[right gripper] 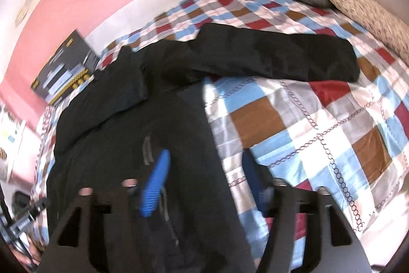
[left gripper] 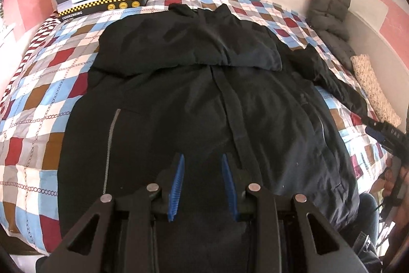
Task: Fold large clothes
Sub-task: 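Grasp the other black sleeve with the right gripper, then lift and fold the sleeve across the jacket body with the right gripper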
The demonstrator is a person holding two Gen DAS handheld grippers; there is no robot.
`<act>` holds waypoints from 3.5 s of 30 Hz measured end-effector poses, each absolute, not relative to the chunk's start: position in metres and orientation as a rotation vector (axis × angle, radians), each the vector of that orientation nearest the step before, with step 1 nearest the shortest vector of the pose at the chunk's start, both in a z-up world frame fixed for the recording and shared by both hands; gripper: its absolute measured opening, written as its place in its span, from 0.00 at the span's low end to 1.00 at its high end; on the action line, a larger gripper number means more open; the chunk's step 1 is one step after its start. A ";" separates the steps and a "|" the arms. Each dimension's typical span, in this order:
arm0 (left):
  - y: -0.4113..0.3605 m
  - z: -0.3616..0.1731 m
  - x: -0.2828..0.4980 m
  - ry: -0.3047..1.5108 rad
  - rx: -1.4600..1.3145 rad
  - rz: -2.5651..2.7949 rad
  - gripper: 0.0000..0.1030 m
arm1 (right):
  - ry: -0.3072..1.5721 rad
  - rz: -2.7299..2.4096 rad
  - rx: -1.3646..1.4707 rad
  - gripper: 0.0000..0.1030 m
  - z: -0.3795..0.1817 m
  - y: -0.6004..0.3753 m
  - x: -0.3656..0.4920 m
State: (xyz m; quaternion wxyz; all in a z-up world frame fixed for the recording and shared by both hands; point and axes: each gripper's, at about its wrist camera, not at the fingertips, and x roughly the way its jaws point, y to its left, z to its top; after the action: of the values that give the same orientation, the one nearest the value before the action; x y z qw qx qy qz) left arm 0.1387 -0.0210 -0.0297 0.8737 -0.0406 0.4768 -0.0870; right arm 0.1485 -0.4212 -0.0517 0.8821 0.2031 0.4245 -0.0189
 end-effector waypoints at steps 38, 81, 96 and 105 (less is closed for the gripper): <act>-0.036 -0.069 0.222 1.050 -0.051 -0.167 0.41 | 0.807 -0.410 0.865 0.43 -0.137 -0.632 0.254; 0.114 -0.070 0.202 0.941 -0.357 0.023 0.41 | 0.972 0.490 0.103 0.18 -0.034 -0.148 0.382; 0.092 -0.037 0.255 0.885 -0.344 -0.071 0.57 | 0.902 0.613 0.265 0.64 -0.027 -0.212 0.336; 0.043 -0.044 0.352 0.931 -0.330 -0.192 0.52 | 0.867 0.278 0.409 0.44 -0.048 -0.333 0.335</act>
State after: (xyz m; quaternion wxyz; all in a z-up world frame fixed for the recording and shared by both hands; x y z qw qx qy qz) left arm 0.3515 0.0435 -0.0437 0.8760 -0.1583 0.4462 -0.0920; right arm 0.3346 -0.3332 -0.0476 0.8780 0.1959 0.4159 0.1331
